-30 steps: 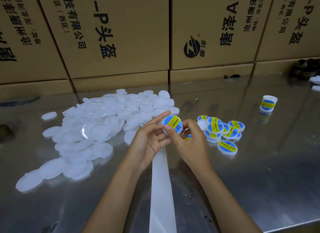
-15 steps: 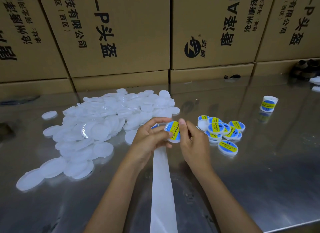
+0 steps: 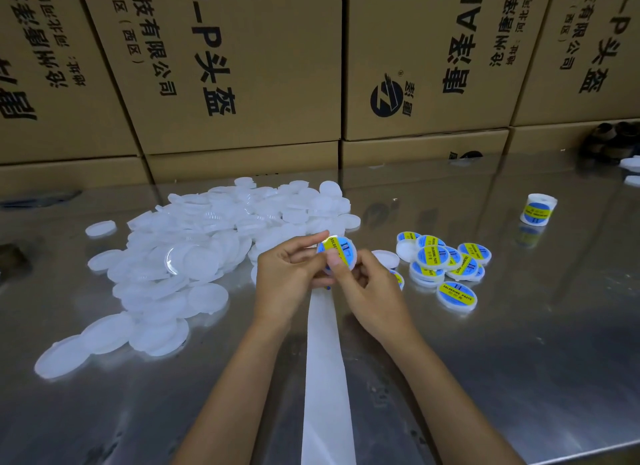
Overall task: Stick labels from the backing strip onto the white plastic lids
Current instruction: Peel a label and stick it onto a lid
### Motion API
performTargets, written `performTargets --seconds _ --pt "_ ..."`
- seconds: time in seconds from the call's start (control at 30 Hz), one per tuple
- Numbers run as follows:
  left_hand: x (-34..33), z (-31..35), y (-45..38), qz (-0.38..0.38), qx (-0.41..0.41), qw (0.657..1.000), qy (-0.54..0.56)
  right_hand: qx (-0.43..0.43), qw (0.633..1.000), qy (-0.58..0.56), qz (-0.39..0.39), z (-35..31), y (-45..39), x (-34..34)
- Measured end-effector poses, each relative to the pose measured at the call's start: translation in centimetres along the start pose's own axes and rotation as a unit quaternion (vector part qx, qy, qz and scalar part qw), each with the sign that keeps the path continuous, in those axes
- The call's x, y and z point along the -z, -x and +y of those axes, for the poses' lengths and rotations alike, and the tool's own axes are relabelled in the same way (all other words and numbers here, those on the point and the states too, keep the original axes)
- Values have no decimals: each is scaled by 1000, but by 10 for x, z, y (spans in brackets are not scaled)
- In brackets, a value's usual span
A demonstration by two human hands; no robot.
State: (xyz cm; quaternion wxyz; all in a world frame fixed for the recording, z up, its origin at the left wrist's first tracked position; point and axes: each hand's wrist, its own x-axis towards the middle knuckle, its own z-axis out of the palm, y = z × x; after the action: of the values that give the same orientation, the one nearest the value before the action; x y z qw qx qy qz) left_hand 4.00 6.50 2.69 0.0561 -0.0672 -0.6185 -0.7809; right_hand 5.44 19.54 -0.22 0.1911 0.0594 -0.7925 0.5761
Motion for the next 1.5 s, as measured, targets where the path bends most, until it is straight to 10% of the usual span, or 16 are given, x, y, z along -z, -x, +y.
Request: performTargets --seconds 0.4,0.8,1.5 --pt "0 2 -1 17 22 999 26 20 1000 2 17 2 1 -2" --pt "-5 -2 4 -122 4 991 -48 -35 993 -111 28 -1 -4 2" --pt "-2 -1 0 -17 33 999 -16 -34 989 -143 -7 0 -3 0"
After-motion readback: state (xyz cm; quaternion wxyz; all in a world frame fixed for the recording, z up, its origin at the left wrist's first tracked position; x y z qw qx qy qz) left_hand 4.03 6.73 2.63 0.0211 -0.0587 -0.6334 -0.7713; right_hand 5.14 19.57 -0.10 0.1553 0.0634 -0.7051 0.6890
